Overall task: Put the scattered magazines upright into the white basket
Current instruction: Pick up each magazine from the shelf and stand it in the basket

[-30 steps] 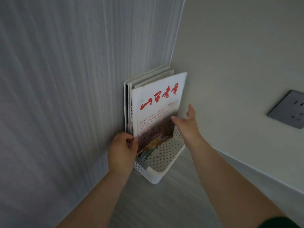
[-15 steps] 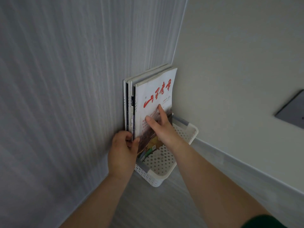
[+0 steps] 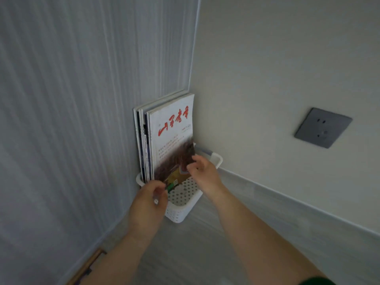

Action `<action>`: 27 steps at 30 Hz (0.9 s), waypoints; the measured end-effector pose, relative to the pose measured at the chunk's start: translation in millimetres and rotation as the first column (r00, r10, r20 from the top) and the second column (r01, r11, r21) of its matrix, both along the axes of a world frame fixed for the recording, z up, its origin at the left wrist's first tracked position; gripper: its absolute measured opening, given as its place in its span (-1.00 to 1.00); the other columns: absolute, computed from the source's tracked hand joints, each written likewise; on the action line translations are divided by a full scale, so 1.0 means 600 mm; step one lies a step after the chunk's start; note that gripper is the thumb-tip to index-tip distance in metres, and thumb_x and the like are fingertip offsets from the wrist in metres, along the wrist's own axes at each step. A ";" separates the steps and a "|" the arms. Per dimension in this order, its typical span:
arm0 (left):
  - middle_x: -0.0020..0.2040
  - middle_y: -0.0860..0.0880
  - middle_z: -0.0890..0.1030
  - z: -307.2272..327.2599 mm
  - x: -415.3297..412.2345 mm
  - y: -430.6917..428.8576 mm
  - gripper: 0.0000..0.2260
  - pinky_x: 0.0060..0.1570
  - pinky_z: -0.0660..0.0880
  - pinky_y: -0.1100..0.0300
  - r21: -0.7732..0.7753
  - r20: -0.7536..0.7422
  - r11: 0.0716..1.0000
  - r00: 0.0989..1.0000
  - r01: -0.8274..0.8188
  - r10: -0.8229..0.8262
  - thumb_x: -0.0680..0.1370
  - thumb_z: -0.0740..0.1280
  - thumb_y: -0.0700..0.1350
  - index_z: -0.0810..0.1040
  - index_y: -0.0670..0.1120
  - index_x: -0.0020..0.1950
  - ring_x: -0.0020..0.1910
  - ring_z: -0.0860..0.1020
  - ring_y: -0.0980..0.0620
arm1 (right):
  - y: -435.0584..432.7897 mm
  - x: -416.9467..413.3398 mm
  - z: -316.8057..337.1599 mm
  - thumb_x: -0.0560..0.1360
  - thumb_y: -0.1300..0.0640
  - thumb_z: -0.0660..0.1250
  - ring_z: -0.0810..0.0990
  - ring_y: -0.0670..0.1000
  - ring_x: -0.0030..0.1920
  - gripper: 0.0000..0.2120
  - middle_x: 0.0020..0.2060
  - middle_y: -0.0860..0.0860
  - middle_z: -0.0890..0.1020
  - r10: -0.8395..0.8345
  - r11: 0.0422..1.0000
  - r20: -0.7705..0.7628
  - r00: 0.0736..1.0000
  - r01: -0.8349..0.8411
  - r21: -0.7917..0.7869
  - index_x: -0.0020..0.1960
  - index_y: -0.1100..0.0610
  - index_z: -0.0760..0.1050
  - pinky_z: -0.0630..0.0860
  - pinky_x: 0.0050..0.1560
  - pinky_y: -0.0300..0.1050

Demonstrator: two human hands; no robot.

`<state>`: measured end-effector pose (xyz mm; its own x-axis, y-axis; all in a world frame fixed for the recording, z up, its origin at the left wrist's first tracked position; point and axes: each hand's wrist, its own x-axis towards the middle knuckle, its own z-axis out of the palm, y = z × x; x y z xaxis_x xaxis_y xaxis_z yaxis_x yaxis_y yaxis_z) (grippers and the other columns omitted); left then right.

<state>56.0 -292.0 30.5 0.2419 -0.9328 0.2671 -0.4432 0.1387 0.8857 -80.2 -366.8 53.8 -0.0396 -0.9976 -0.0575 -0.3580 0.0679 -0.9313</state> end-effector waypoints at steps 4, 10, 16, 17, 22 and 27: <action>-0.32 -0.02 0.51 0.011 -0.065 0.066 -0.76 -0.16 0.41 0.07 0.070 -0.024 0.976 0.979 0.204 -0.203 0.46 0.28 -0.33 0.46 0.02 -0.25 -0.27 0.49 -0.07 | 0.075 -0.093 -0.004 0.46 0.29 0.23 0.49 -0.07 -0.27 -0.79 0.00 0.25 0.62 -0.099 0.995 -0.021 0.995 0.098 -0.034 0.08 0.25 0.51 0.40 -0.23 -0.36; -0.44 -0.05 0.51 0.001 -0.218 0.183 -0.66 -0.26 0.45 0.18 0.196 -0.077 0.931 0.951 0.308 -0.298 0.44 0.27 -0.35 0.43 0.09 -0.35 -0.41 0.47 -0.05 | 0.268 -0.311 -0.044 0.41 0.41 0.23 0.51 -0.26 -0.46 -0.81 -0.06 0.37 0.62 -0.267 0.964 -0.050 0.962 0.266 -0.021 0.00 0.37 0.53 0.41 -0.18 -0.21; -0.26 -0.18 0.67 -0.007 -0.401 0.298 -0.81 -0.17 0.51 0.05 0.279 0.130 0.854 0.863 0.440 -0.488 0.43 0.32 -0.27 0.57 0.03 -0.21 -0.23 0.63 -0.14 | 0.490 -0.551 -0.091 0.46 0.28 0.25 0.59 0.11 0.05 -0.83 -0.01 0.19 0.66 -0.519 0.830 -0.264 0.813 0.553 0.071 -0.01 0.27 0.57 0.38 -0.10 -0.18; -0.24 -0.18 0.67 -0.009 -0.432 0.315 -0.75 -0.15 0.51 0.03 0.277 0.141 0.837 0.842 0.471 -0.521 0.42 0.32 -0.28 0.56 0.09 -0.26 -0.21 0.63 -0.13 | 0.521 -0.584 -0.094 0.47 0.27 0.24 0.59 0.11 0.05 -0.83 -0.01 0.17 0.66 -0.548 0.809 -0.271 0.791 0.584 0.068 -0.02 0.26 0.57 0.36 -0.12 -0.20; -0.29 -0.04 0.60 -0.030 -0.568 0.389 -0.80 -0.11 0.50 0.07 0.357 0.151 0.727 0.732 0.586 -0.664 0.43 0.31 -0.24 0.49 0.06 -0.29 -0.19 0.62 -0.06 | 0.658 -0.720 -0.104 0.49 0.27 0.20 0.56 0.10 0.09 -0.81 0.04 0.13 0.64 -0.658 0.705 -0.362 0.660 0.709 0.012 0.01 0.22 0.56 0.42 -0.02 -0.18; -0.37 0.11 0.53 -0.061 -0.652 0.423 -0.71 -0.19 0.46 0.17 0.401 0.178 0.637 0.626 0.659 -0.759 0.43 0.31 -0.23 0.42 0.15 -0.35 -0.33 0.52 0.04 | 0.760 -0.815 -0.129 0.51 0.13 0.18 0.44 0.08 0.21 -0.74 0.17 0.05 0.55 -0.611 0.606 -0.646 0.457 0.796 -0.011 0.16 0.11 0.48 0.36 0.22 -0.08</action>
